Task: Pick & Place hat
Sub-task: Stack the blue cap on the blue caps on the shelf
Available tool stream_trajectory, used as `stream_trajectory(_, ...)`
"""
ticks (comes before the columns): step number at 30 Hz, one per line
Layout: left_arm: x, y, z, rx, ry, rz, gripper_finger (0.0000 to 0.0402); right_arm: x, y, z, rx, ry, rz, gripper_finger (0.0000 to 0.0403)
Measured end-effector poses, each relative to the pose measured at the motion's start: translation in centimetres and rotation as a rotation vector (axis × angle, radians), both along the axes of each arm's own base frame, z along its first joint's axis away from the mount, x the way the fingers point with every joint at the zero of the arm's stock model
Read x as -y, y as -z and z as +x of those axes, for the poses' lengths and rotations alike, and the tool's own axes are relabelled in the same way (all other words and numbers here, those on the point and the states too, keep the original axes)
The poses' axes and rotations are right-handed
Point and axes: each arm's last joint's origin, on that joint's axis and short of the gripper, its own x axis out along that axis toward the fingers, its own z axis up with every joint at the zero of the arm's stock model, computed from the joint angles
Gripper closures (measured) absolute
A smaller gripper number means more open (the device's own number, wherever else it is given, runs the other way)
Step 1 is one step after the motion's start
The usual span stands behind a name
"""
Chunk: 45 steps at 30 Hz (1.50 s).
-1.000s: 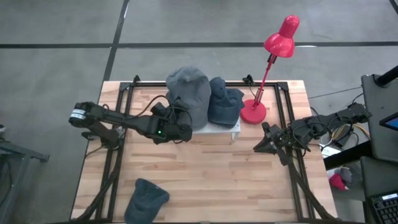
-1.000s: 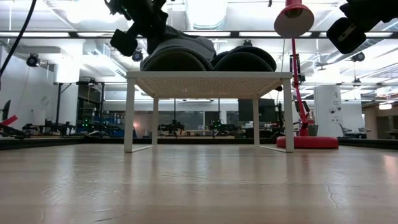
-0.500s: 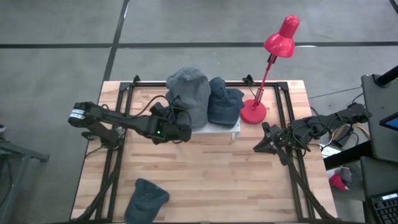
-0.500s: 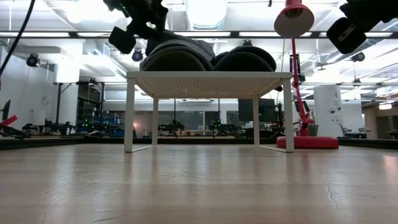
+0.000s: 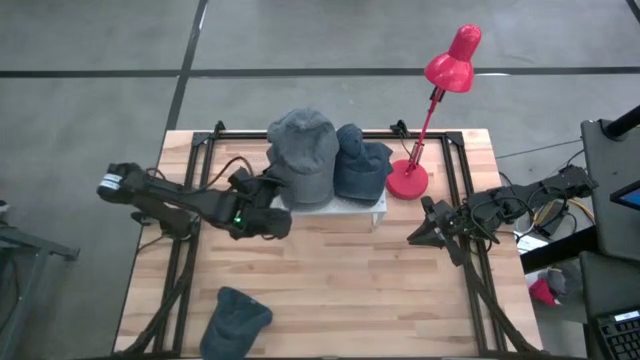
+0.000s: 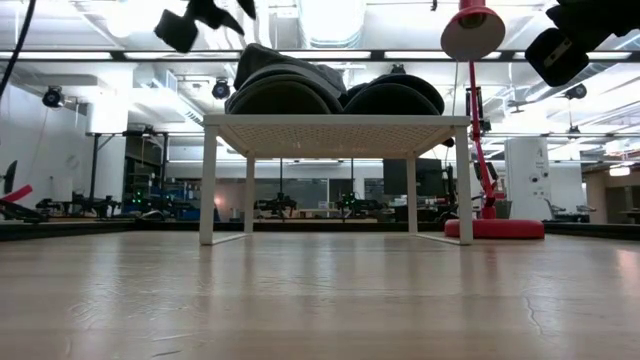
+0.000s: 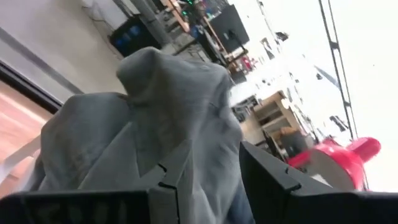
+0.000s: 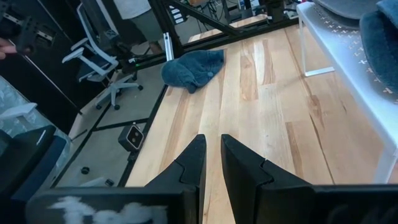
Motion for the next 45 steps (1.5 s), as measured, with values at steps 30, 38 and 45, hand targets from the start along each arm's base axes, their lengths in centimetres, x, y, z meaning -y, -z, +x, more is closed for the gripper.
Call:
stream_trajectory(30, 10.8, 0.1, -3.3, -0.525, 1.181, -0.216, 0.028, 0.0, 0.0, 0.0, -0.001, 0.0, 0.0, 0.0355)
stream_trajectory(38, 11.6, 1.1, -4.6, -0.672, 1.358, -0.351, 0.028, 0.0, 0.0, 0.0, -0.033, 0.029, 0.095, 0.0355)
stream_trajectory(45, 12.4, 2.3, -6.8, -0.842, 1.406, -0.612, 0.028, 0.0, 0.0, 0.0, -0.041, 0.037, 0.119, 0.0355)
